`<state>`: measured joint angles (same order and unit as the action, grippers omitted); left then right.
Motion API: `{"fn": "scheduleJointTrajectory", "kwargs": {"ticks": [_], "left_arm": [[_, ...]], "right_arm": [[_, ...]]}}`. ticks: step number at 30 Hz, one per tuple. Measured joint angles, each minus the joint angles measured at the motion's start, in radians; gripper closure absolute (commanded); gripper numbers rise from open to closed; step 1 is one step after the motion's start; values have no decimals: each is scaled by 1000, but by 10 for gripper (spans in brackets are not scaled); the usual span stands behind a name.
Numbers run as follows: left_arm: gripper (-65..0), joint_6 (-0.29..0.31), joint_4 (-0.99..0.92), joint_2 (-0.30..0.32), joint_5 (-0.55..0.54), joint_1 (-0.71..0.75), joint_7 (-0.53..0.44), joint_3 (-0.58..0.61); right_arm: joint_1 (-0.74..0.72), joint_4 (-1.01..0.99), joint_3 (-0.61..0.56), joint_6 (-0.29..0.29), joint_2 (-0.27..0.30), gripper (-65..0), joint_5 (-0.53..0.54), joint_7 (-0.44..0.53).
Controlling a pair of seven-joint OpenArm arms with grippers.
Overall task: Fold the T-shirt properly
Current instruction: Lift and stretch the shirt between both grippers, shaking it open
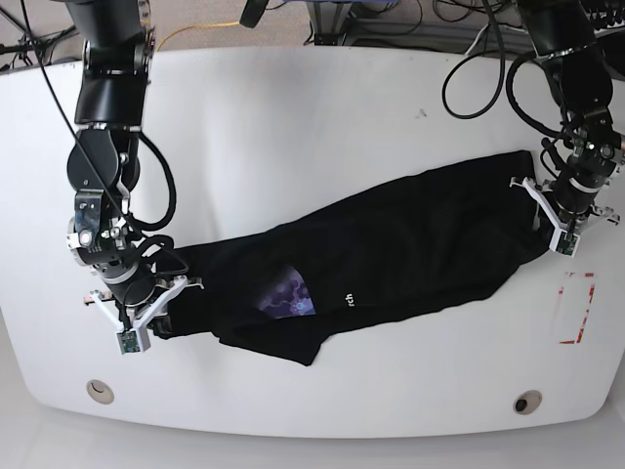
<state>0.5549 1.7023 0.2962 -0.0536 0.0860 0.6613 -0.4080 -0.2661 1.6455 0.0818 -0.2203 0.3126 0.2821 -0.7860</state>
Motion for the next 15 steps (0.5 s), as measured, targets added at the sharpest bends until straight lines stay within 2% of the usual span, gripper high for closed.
{"fn": "scheduleJointTrajectory", "kwargs": {"ticks": [5,9,15], "left_arm": [[0,-2,-8,10,16,43,22,-20],[0,3,-7,32,0,79,0,-16],[0,-1,-7,60,8,122,3,-18]], "right_arm": [[106,29,37,9,-3,0,-3,-2],[187,77,68,2,-8,0,-5,-4],[292,119,113,-1,-42,0,-4,-1]]}}
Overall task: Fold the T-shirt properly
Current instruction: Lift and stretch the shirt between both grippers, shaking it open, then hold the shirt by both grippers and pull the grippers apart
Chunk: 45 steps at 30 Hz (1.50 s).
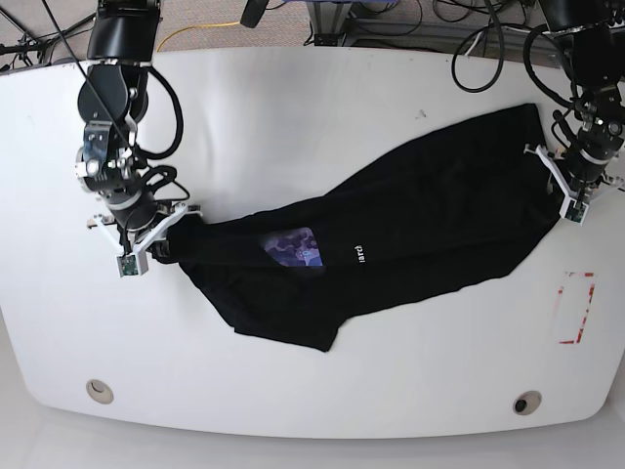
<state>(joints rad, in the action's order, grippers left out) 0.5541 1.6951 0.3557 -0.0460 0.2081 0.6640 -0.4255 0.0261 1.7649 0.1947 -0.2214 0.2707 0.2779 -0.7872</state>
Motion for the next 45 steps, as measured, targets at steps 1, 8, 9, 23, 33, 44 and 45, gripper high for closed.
{"fn": "scheduleJointTrajectory", "kwargs": {"ticks": [1,8,9,23,33,44,45], "left_arm": [[0,-1,0,0,1,13,-3,0],[0,1,0,14,-3,61,-4,4],[0,2,0,19,-3,71,-5,4],[0,0,0,23,2,126,-2,3],[-392,0,0,22,1,135,2,1],[-503,-2,6,-11,-37,145,2,-121],[-503,8,6,-18,-79,145,10,-150]], "right_arm": [[28,17,14,-3,-3,0,4,6],[113,22,39,3,-17,0,-11,1],[126,22,39,6,-19,0,-9,2],[201,22,47,5,-57,0,-8,12],[222,21,60,4,-75,0,-7,7],[250,21,55,3,-96,0,-8,5],[253,21,55,3,-96,0,-8,5]]}}
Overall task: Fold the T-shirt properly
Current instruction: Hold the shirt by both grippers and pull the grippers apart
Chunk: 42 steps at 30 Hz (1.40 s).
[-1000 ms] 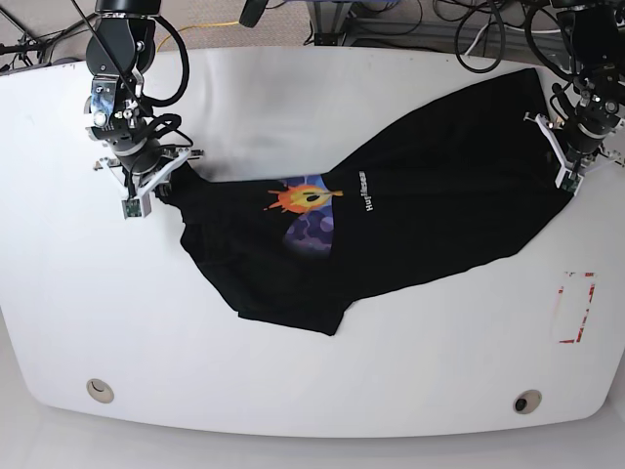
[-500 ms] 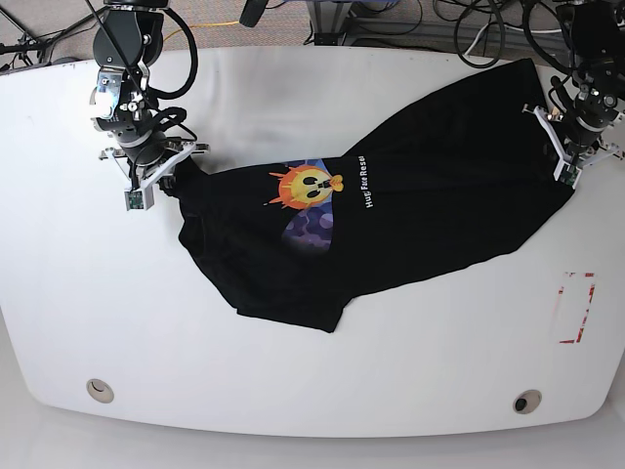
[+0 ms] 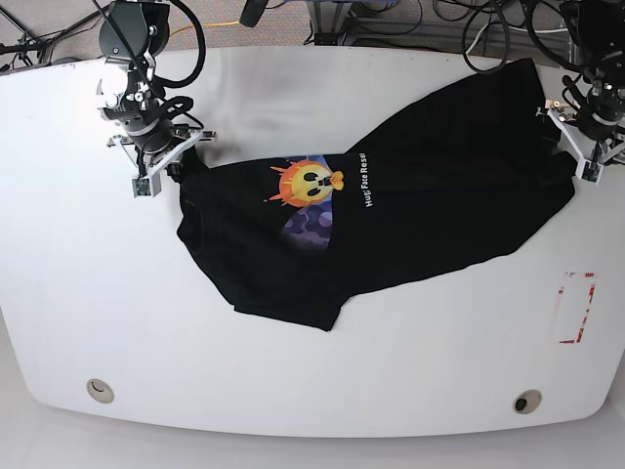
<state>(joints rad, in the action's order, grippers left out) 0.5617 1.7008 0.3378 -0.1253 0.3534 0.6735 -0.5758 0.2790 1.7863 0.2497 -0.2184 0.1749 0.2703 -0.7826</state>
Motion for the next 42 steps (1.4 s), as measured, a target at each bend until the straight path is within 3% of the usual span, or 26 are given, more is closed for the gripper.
{"fn": "scheduleJointTrajectory", "kwargs": {"ticks": [6,11,19,28,36,42], "left_arm": [[-501,138,0,31,-241,2,124,-142],[-500,135,0,34,-296,36,216,-182],[-500,136,-1,-26,-301,137,231,-178],[-500,135,-4,-66,-299,167,228,-135],[-499,135,-13,-63,-307,163,223,-45],[-489,135,-82,-61,-328,142,164,-53]], "right_arm": [[2,0,-1,0,0,0,0,-3],[3,0,-2,-3,0,0,0,-3],[0,0,-2,-3,0,0,0,-2],[2,0,-2,-3,0,0,0,0],[5,0,-2,-3,0,0,0,0],[2,0,6,-3,0,0,0,0]]}}
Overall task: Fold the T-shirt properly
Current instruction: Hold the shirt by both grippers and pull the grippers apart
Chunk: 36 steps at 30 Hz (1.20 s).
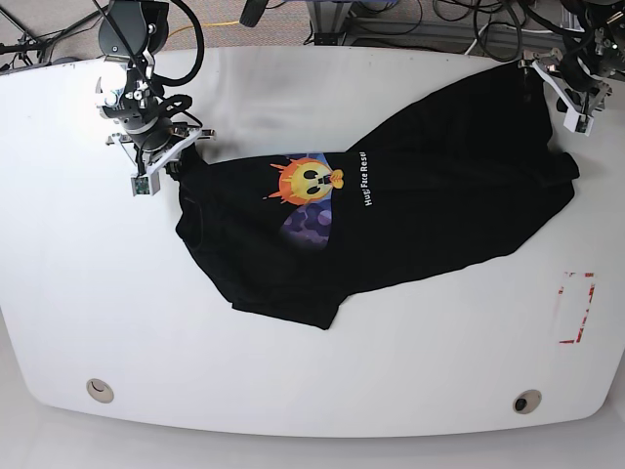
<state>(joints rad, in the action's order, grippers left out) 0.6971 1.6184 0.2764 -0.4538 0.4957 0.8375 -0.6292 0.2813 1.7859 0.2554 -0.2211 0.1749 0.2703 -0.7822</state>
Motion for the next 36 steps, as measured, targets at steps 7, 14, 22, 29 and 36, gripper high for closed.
{"fn": "scheduleJointTrajectory", "kwargs": {"ticks": [7,14,22,29,36], "left_arm": [[-225,-5,-25,13,-19,6,-41,58],[0,3,-21,10,-85,35,-90,161],[0,7,-15,10,-90,40,-94,172],[0,26,-16,33,-92,51,-56,118],[0,25,-20,96,-63,51,-20,111]], "right_arm": [[-1,0,-1,0,0,0,0,1],[0,0,-1,0,0,0,0,0],[2,0,-1,0,0,0,0,0],[3,0,-1,0,-1,-224,50,0],[3,0,-6,0,11,-289,192,-3]]}}
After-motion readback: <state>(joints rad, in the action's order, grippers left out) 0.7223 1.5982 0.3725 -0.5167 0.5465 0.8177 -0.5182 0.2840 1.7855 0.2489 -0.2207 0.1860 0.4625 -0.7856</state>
